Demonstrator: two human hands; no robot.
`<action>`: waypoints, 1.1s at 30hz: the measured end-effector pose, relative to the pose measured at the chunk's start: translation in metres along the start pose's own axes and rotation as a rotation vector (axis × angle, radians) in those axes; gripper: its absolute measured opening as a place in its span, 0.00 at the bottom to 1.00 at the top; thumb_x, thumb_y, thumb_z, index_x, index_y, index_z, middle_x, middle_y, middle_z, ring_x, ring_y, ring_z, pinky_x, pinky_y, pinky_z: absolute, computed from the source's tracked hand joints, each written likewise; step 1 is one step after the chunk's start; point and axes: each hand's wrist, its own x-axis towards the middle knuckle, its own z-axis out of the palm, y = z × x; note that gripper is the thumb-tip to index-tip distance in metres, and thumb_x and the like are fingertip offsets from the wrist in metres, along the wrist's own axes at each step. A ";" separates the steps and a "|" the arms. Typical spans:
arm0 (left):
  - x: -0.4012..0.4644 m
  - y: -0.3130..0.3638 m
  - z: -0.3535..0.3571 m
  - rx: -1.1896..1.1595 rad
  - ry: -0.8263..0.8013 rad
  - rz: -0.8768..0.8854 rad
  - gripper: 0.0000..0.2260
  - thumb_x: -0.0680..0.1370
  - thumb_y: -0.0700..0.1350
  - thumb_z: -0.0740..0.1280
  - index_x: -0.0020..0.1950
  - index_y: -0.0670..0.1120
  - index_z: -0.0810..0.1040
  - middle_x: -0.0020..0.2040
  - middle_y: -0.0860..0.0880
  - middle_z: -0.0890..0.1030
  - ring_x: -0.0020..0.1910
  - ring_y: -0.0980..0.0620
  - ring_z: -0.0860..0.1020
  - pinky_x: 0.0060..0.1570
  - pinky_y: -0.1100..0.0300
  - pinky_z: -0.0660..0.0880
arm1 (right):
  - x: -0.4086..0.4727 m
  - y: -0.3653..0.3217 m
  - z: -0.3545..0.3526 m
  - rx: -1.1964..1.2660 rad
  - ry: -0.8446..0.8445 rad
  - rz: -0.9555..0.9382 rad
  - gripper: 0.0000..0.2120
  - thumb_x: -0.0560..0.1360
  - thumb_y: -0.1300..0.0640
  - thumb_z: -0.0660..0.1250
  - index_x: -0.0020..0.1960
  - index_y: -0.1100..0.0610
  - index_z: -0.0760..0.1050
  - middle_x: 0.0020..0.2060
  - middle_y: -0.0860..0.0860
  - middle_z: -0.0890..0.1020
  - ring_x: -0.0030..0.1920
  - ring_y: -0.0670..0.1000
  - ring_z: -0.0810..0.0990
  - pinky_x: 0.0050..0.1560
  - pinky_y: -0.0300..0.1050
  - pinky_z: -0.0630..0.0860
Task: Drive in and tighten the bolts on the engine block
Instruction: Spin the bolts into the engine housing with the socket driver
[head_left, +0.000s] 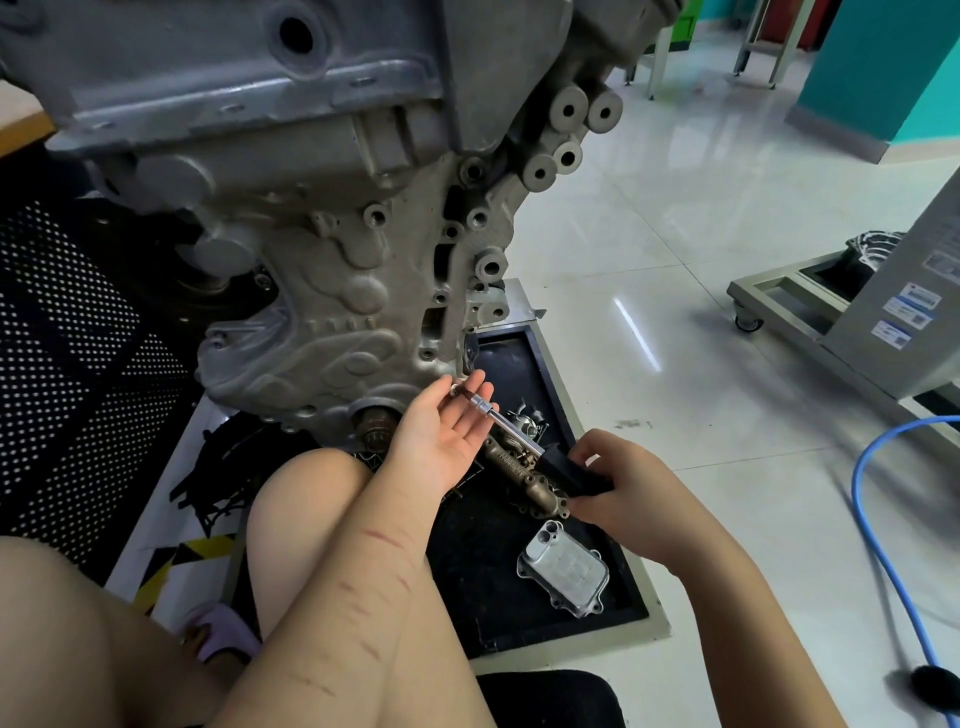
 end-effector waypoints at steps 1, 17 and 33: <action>0.000 0.000 0.000 0.001 0.000 0.002 0.07 0.81 0.43 0.59 0.46 0.42 0.72 0.45 0.46 0.81 0.49 0.49 0.77 0.39 0.57 0.75 | 0.000 0.000 0.000 0.001 0.002 0.000 0.16 0.70 0.66 0.65 0.38 0.46 0.64 0.37 0.49 0.76 0.30 0.47 0.69 0.31 0.39 0.66; 0.003 -0.001 0.000 0.010 -0.012 0.025 0.07 0.80 0.43 0.59 0.44 0.42 0.73 0.40 0.47 0.81 0.40 0.52 0.78 0.42 0.57 0.74 | 0.000 0.000 0.001 0.001 0.009 0.009 0.15 0.70 0.66 0.65 0.38 0.48 0.65 0.37 0.51 0.77 0.29 0.48 0.69 0.30 0.39 0.66; 0.006 0.001 -0.005 0.166 -0.081 0.100 0.05 0.79 0.43 0.61 0.46 0.44 0.74 0.38 0.49 0.83 0.39 0.54 0.81 0.41 0.59 0.79 | -0.002 -0.005 0.006 0.017 0.019 -0.006 0.11 0.71 0.62 0.67 0.45 0.50 0.67 0.38 0.45 0.75 0.33 0.43 0.70 0.32 0.36 0.66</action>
